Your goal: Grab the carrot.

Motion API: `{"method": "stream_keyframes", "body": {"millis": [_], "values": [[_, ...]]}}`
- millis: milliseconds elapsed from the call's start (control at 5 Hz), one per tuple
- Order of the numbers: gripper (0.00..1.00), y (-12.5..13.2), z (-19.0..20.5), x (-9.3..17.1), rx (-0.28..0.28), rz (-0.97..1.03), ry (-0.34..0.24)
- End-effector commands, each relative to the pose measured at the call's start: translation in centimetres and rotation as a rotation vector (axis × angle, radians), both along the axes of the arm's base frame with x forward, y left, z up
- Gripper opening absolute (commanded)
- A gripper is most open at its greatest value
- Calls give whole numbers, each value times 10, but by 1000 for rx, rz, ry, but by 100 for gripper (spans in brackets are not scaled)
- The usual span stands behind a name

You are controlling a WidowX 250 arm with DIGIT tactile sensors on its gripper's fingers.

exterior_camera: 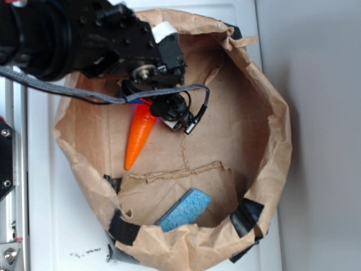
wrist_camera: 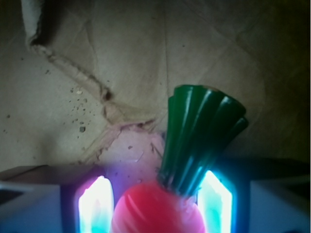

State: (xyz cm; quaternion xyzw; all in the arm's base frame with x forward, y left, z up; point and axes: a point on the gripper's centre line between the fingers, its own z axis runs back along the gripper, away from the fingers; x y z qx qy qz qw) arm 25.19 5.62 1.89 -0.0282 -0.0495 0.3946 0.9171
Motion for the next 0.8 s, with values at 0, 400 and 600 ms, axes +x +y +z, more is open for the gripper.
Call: {"method": "stream_keyframes", "body": {"millis": [0, 400, 600], "values": [[0, 6, 58, 2, -103, 43, -63], [0, 4, 102, 1, -28, 113, -109], [0, 2, 111, -1, -1, 83, -113]]}}
